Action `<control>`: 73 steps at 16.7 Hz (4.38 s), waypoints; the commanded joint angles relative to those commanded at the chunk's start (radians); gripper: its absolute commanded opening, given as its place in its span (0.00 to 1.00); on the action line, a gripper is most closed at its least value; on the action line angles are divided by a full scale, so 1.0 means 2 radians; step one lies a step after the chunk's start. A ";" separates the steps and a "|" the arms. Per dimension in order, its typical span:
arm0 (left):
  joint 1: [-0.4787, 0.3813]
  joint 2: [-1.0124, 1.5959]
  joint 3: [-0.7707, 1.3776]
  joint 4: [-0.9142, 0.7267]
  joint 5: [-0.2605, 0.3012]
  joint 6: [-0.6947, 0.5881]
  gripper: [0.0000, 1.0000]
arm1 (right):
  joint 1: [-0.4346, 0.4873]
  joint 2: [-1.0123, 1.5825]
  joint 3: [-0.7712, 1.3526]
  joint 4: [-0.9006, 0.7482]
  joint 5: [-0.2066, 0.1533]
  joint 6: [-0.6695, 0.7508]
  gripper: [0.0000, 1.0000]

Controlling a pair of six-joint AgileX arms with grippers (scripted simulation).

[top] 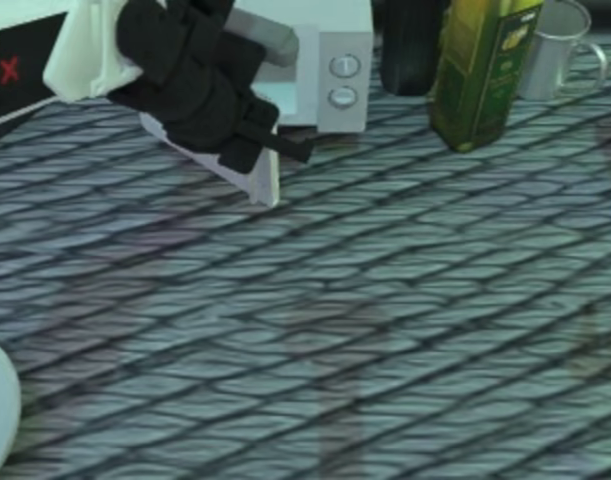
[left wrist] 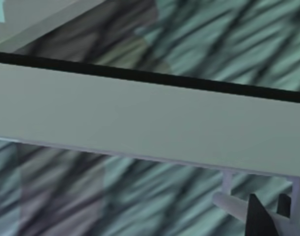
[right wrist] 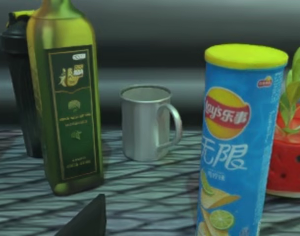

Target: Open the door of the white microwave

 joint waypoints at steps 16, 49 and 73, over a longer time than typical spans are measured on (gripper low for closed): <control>0.003 -0.006 -0.010 0.001 0.012 0.014 0.00 | 0.000 0.000 0.000 0.000 0.000 0.000 1.00; 0.024 -0.029 -0.038 0.000 0.045 0.073 0.00 | 0.000 0.000 0.000 0.000 0.000 0.000 1.00; 0.045 -0.044 -0.054 -0.005 0.070 0.123 0.00 | 0.000 0.000 0.000 0.000 0.000 0.000 1.00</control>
